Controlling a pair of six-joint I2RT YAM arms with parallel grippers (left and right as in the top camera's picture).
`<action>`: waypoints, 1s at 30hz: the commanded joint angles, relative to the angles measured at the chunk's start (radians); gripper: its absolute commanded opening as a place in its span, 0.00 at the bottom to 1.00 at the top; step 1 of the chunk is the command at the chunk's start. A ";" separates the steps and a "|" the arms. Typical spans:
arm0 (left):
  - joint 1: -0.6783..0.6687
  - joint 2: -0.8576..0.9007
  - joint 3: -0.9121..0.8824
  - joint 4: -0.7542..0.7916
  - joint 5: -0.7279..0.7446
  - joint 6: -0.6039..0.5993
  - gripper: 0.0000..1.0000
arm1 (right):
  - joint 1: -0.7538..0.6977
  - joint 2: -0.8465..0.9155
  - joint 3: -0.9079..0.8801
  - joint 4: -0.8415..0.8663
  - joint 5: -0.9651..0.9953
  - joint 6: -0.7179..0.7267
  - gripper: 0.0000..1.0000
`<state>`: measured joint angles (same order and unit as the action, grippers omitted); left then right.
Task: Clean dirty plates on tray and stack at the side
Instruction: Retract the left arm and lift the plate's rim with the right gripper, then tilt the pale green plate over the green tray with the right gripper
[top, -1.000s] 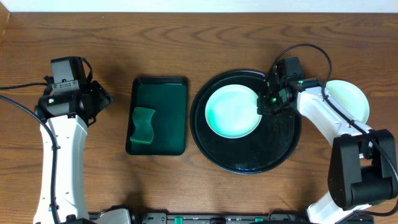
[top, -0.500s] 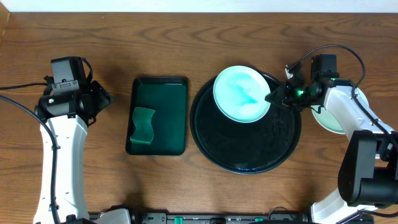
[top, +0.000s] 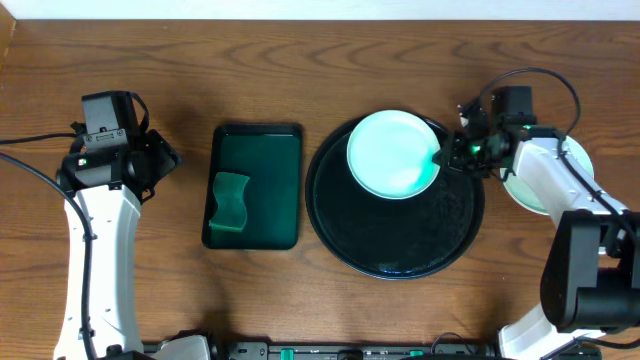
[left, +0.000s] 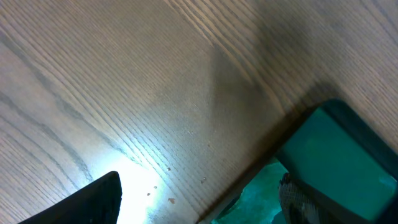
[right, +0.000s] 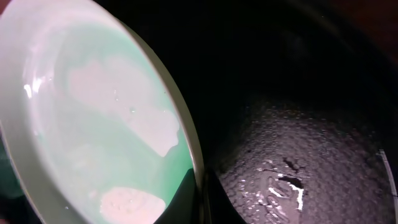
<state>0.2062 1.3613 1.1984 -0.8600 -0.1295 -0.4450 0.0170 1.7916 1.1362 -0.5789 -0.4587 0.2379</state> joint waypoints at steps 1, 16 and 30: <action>0.005 -0.002 0.015 -0.003 0.002 -0.005 0.81 | 0.052 -0.019 0.040 0.003 0.134 0.020 0.01; 0.005 -0.002 0.015 -0.003 0.002 -0.005 0.81 | 0.217 -0.019 0.216 -0.048 0.212 0.136 0.01; 0.005 -0.002 0.015 -0.003 0.002 -0.005 0.81 | 0.645 -0.019 0.226 0.176 0.725 0.240 0.01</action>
<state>0.2062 1.3613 1.1980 -0.8604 -0.1295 -0.4450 0.5911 1.7916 1.3369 -0.4374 0.0654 0.4538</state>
